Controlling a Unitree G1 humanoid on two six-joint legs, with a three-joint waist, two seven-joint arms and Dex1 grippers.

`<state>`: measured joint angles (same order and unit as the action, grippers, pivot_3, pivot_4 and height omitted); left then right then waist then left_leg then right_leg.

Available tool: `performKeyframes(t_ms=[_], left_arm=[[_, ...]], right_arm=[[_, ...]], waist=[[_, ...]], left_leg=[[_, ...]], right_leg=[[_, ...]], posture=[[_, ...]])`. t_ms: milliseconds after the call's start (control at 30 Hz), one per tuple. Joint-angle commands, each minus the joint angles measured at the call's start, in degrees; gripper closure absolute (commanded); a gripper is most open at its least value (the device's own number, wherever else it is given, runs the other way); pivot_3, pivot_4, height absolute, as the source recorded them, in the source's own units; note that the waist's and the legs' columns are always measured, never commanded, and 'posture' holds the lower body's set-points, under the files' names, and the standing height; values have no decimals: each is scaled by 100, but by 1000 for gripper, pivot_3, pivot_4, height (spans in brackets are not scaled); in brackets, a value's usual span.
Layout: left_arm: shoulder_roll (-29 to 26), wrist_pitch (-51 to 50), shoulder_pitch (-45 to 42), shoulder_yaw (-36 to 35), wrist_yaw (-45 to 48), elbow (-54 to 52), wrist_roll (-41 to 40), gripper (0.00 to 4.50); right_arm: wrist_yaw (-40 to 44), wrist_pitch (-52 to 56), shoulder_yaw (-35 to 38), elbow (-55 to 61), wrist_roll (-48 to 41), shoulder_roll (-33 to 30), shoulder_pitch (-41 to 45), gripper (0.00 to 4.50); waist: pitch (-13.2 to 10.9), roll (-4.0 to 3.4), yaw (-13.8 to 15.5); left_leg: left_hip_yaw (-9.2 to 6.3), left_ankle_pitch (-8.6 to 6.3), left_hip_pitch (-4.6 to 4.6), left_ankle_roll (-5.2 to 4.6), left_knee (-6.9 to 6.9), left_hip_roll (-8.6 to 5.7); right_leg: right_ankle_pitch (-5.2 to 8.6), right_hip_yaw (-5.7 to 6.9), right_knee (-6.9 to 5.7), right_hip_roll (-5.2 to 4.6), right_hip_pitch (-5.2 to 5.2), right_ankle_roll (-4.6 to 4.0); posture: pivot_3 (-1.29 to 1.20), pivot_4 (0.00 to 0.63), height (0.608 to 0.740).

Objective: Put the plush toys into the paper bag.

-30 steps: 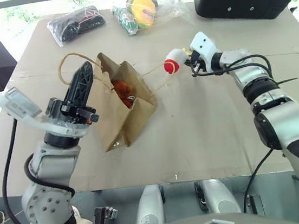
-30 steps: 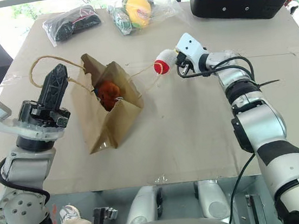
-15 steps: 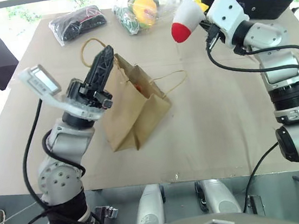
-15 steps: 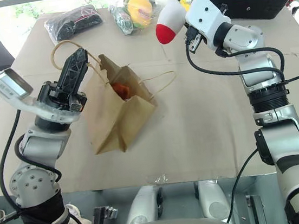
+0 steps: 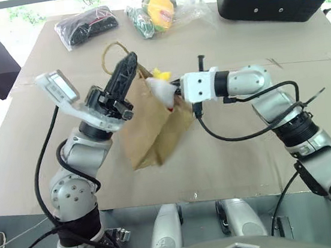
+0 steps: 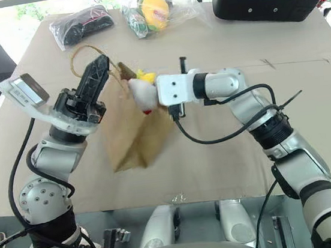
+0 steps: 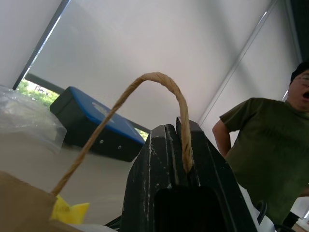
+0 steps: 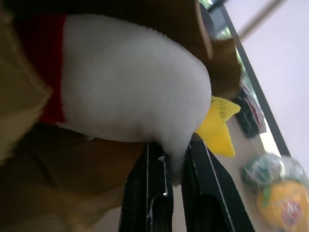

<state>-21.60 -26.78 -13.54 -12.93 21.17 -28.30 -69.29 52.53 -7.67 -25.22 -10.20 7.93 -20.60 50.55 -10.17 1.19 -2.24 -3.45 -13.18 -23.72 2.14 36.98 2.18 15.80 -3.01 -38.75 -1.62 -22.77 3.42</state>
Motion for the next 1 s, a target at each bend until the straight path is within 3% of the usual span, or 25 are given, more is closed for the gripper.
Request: performKeyframes(t_ms=[33,267,633,1000], left_arm=[[30,137,-109,42,-20,-282,285,4500],[448,228,-878,384,121,184,681,4500],[926,248,-2490,482,1005,1578,960,4500],[508,22,-293,209,742,244,1051,4500]], right_arm=[[117,-387,39,-199,-45,50,173,4453],[95,-249,485,-186,-154,-335,107,4453],[132,106,1328,160,-138,-1619,281,4453],[717,26,892,761,-205,-1561,54,4453]], waist=[[0,0,11],[1,1,73],[-2,1,114],[-3,0,-5]], left_leg=[[-2,0,0,0,0,0],[-2,0,-4,1,7,-2],[3,0,-4,1,9,-4],[-4,0,-2,0,-3,0]], right_leg=[[0,2,0,0,0,0],[0,3,2,-2,3,0],[0,0,6,-1,3,0],[0,0,11,-3,1,1]], posture=[[0,150,740],[0,150,740],[0,150,740],[0,150,740]])
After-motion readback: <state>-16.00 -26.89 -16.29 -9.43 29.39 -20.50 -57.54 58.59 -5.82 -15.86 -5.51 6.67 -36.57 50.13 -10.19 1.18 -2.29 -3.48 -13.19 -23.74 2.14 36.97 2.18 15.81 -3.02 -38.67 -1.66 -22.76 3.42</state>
